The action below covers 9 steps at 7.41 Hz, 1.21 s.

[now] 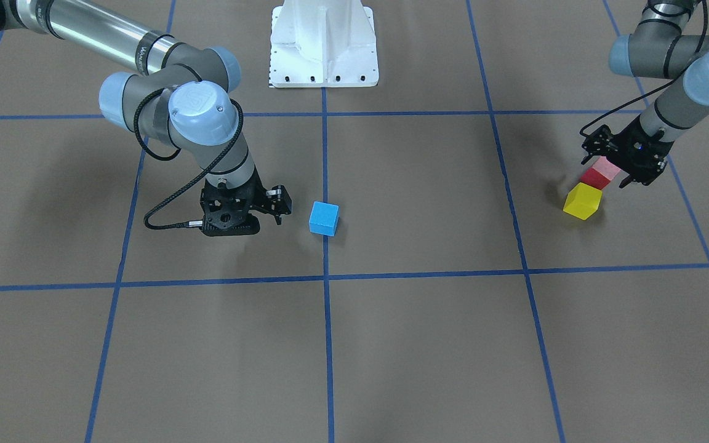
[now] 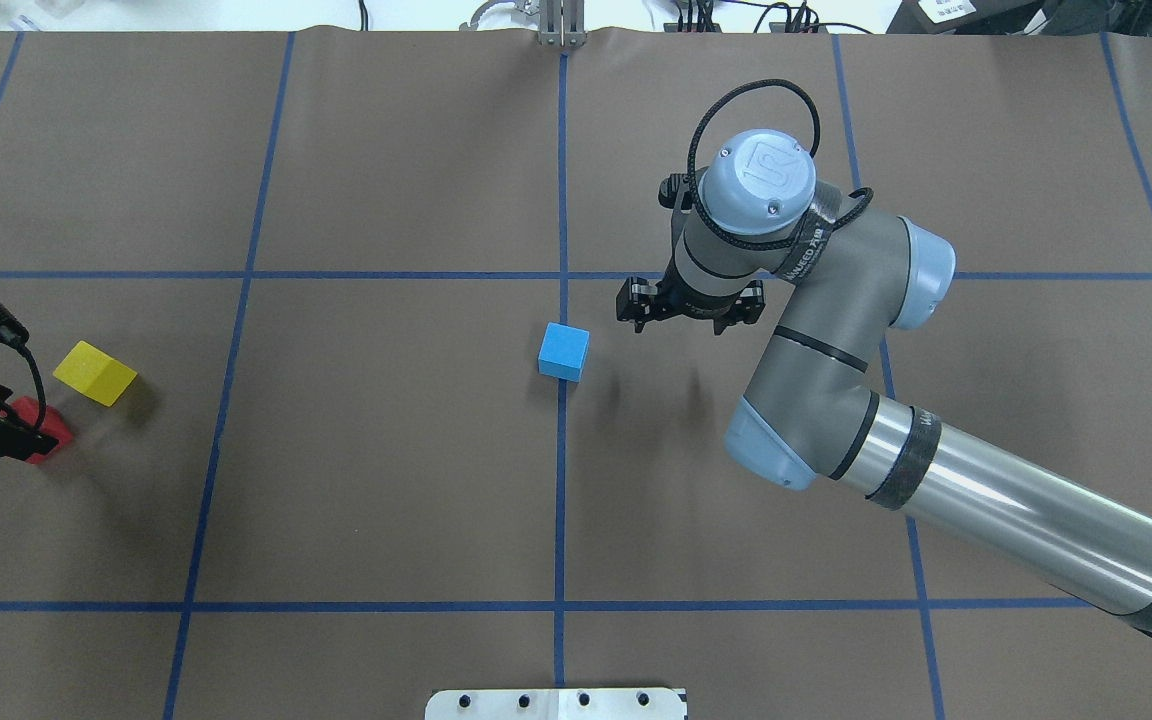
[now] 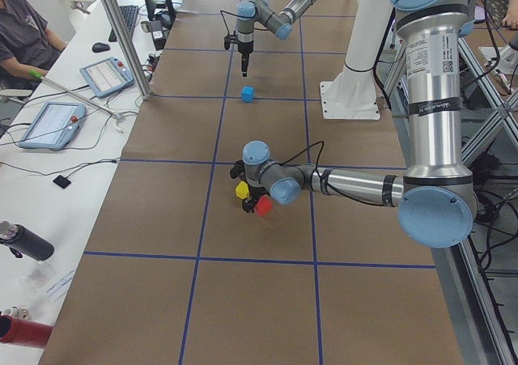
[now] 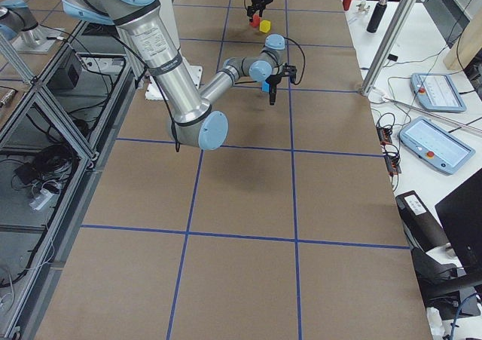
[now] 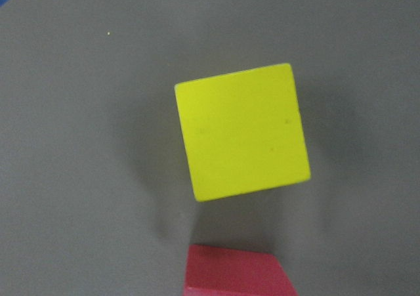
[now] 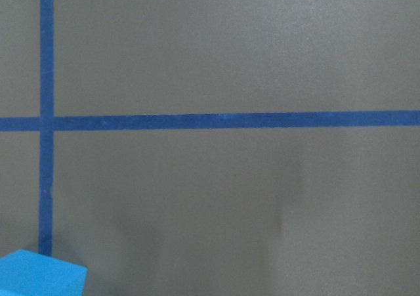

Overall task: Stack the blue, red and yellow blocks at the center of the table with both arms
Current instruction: 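Raise the right gripper away while the left gripper grasps the red cube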

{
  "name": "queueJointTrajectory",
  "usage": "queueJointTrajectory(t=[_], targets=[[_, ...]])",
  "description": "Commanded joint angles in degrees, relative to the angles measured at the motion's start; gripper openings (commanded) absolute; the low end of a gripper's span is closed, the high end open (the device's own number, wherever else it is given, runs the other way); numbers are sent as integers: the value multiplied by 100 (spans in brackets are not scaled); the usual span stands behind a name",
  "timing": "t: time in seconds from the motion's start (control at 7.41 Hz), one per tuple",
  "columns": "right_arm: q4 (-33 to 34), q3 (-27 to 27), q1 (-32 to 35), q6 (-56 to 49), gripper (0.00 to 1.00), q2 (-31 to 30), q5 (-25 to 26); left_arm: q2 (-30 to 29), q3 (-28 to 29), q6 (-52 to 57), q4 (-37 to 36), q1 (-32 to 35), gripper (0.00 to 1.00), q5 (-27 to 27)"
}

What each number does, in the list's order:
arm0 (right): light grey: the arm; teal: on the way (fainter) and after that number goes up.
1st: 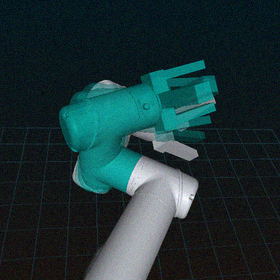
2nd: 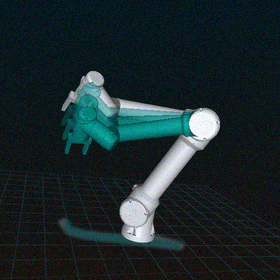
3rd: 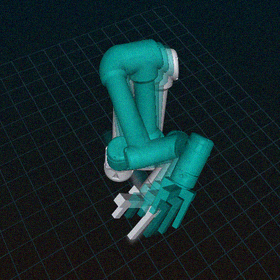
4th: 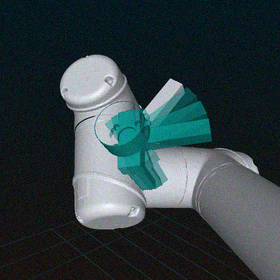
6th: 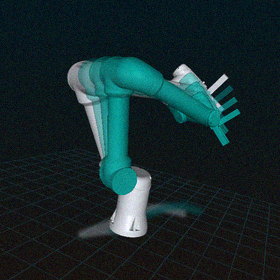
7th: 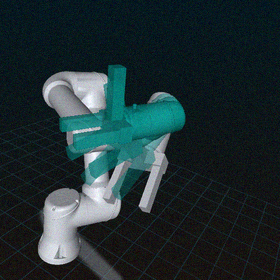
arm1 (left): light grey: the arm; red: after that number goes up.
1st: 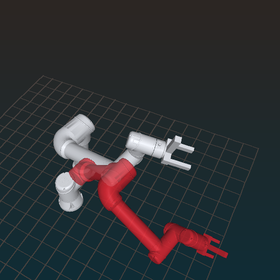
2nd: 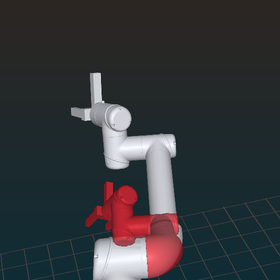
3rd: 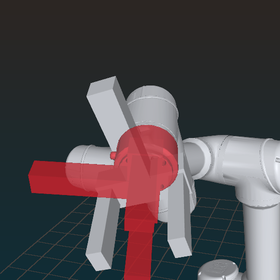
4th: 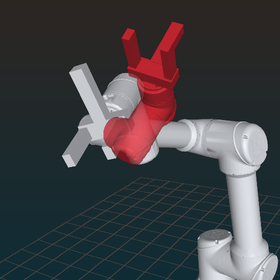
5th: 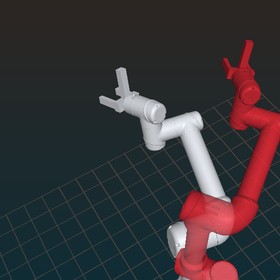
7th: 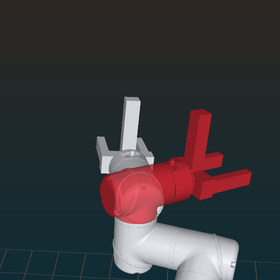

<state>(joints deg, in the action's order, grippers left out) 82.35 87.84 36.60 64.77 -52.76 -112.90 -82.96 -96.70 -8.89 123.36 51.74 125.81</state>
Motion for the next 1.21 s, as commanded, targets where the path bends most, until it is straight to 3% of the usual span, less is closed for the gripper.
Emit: queueJointTrajectory(t=[0.0,0.13,0.4,0.54,0.67,0.81,1.08], targets=[[0,5,-4,0,100,2,14,-1,28,2,4,2,9,14],[0,5,-4,0,100,-7,14,16,28,-7,4,2,0,-4],[0,-4,-4,0,100,-7,23,78,-234,-269,-188,55,0,118],[-9,-4,-4,9,100,-7,23,78,-810,-1306,-773,55,0,224],[-26,5,14,0,100,-76,5,0,-1590,-1917,-1823,3,0,225],[-253,40,127,-61,100,-260,-47,-506,-2050,-2462,-2660,-67,0,251],[-1069,198,713,-560,100,-1189,-676,-2015,-1898,-4707,-2949,-976,0,225]])
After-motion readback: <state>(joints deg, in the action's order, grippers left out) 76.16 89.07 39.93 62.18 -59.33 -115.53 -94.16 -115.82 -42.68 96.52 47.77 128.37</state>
